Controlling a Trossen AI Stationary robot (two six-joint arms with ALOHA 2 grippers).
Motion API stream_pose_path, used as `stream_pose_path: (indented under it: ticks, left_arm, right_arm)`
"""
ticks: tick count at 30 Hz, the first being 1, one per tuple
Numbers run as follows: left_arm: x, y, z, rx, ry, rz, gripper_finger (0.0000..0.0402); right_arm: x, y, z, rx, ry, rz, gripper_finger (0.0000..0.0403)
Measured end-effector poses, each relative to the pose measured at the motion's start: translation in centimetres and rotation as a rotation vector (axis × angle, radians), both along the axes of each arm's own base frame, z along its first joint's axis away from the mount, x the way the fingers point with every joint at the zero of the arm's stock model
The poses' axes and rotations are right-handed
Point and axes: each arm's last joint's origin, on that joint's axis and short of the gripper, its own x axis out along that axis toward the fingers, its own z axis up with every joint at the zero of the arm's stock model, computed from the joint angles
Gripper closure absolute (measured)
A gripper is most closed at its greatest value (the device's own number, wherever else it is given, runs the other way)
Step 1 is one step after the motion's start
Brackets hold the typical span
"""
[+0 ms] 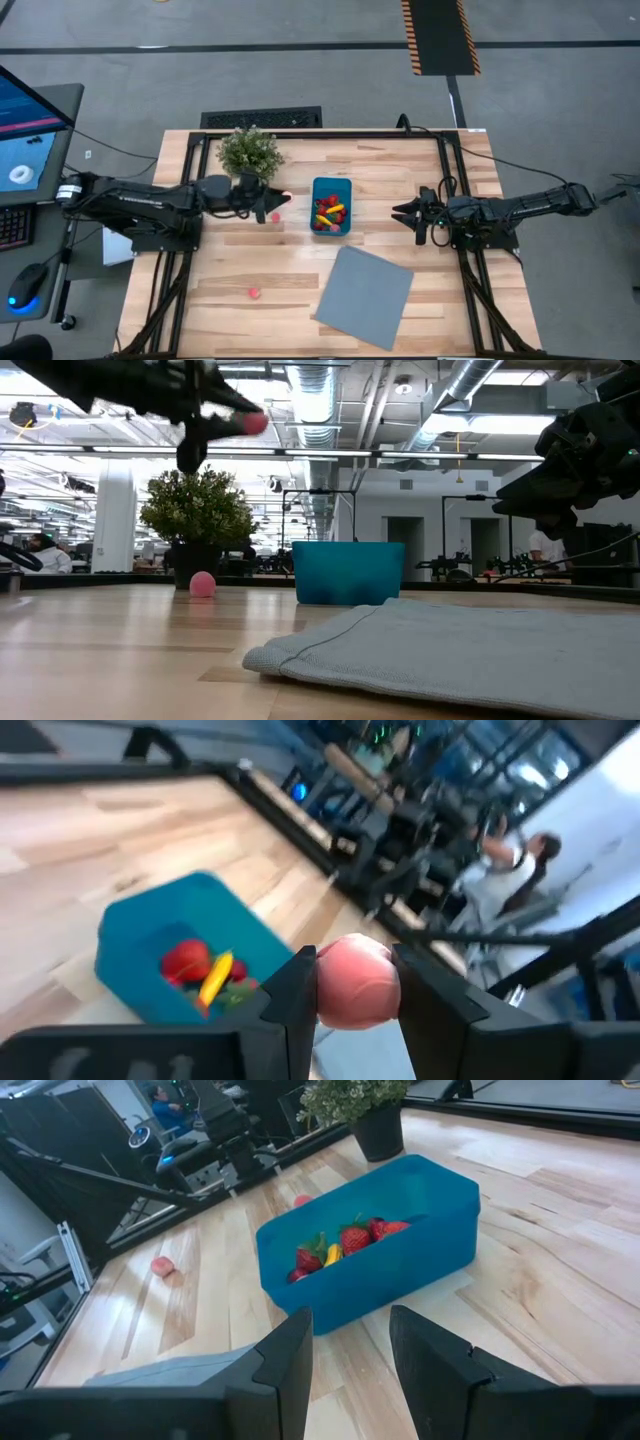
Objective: Pick and placing Produce into tupperware
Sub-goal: Put the peach into the blue bin
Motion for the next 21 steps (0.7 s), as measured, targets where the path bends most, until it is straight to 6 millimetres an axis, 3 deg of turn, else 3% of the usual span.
stream_pose_path:
  ticks: [9,15,21]
  left_arm:
    - [2.4,2.2,-2.8,0.113,0.162,-0.1,0.0296]
    - [6.5,2.8,-1.4,0.26,0.235,-0.163,0.0296]
    - [10.7,4.0,-1.9,0.332,0.574,-0.281,0.0296]
  right_arm:
    - [0.0,0.0,0.0,0.0,0.0,0.0,0.0244]
    - [0.0,0.0,0.0,0.0,0.0,0.0,0.0244]
    - [0.0,0.0,0.0,0.0,0.0,0.0,0.0244]
